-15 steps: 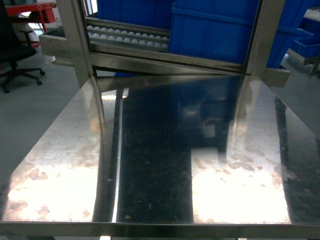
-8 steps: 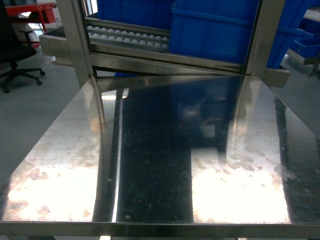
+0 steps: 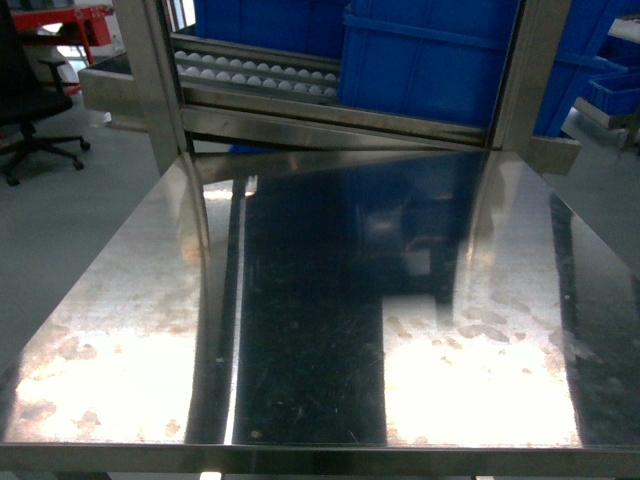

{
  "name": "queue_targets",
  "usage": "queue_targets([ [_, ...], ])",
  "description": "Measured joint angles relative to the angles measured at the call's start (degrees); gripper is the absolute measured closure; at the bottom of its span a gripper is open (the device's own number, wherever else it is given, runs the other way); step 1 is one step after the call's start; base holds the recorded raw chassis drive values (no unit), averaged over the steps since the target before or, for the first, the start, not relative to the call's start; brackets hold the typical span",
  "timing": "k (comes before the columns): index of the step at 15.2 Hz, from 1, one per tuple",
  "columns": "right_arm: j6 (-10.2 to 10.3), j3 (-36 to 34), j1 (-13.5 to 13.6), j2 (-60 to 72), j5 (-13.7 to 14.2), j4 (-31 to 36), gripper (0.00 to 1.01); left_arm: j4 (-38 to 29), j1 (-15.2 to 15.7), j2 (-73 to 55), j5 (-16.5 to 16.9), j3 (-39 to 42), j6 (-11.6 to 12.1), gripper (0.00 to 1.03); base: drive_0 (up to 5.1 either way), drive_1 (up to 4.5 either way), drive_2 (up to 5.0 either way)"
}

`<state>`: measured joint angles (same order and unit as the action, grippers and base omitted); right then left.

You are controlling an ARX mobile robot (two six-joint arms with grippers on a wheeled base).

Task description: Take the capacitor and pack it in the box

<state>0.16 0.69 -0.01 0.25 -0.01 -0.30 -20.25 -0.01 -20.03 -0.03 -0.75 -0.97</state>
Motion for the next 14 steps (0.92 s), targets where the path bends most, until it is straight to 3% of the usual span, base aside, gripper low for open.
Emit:
queue_targets([
  [6, 0.0, 0.0, 0.0, 0.0, 0.0, 0.0, 0.03, 10.4, 0.0, 10.2, 0.0, 0.0, 0.0, 0.59, 0.0, 0.00, 0.0],
  [8, 0.0, 0.0, 0.0, 0.0, 0.0, 0.0, 0.03, 20.7, 0.0, 19.5, 0.0, 0.0, 0.0, 0.59, 0.0, 0.00, 0.0],
  [14, 0.0, 0.0, 0.0, 0.0, 0.0, 0.0, 0.03, 21.1, 0.0, 19.6, -0.1, 0.0, 0.1, 0.59, 0.0, 0.00, 0.0],
])
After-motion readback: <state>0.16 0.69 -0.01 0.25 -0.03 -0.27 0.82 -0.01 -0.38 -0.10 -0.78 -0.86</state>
